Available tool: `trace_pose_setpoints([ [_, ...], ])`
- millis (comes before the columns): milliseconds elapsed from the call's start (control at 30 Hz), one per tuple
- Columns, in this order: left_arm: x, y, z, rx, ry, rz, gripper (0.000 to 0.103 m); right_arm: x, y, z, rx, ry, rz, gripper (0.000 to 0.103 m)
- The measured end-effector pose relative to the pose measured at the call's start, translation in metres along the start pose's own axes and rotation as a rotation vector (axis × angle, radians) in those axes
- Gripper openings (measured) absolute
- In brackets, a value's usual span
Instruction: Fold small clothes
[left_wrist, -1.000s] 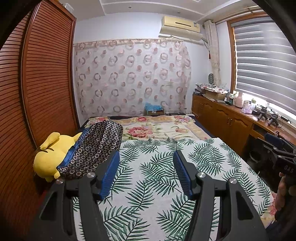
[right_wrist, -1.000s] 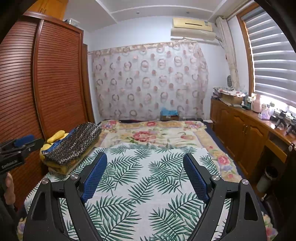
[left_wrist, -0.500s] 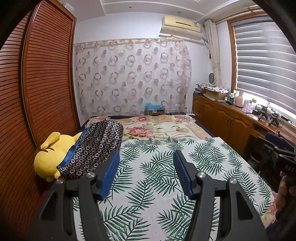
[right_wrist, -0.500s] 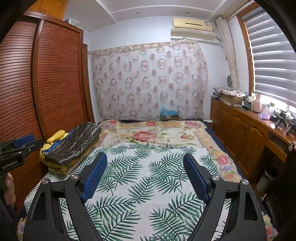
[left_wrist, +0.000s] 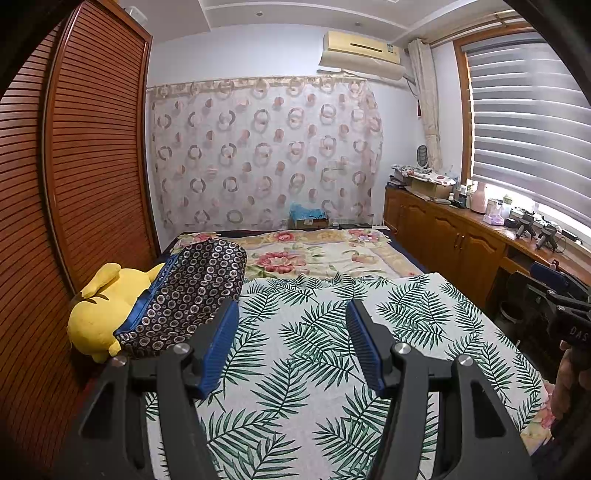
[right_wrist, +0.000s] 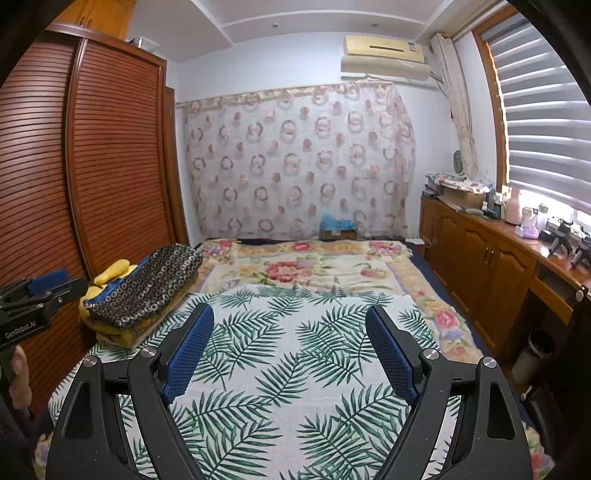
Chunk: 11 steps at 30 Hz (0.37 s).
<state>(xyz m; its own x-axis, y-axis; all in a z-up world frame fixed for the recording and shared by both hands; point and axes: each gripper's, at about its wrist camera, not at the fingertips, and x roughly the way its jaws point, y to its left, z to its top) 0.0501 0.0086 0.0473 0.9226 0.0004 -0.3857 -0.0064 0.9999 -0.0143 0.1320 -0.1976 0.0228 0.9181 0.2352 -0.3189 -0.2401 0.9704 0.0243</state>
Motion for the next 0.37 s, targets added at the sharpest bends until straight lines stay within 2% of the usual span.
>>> trace_pose_setpoints([
  [367,0.0003,0.0002,0.0000,-0.001,0.001,0.000,0.060,0.0009,0.0009,-0.0025,-0.001,0.001,-0.001,0.086],
])
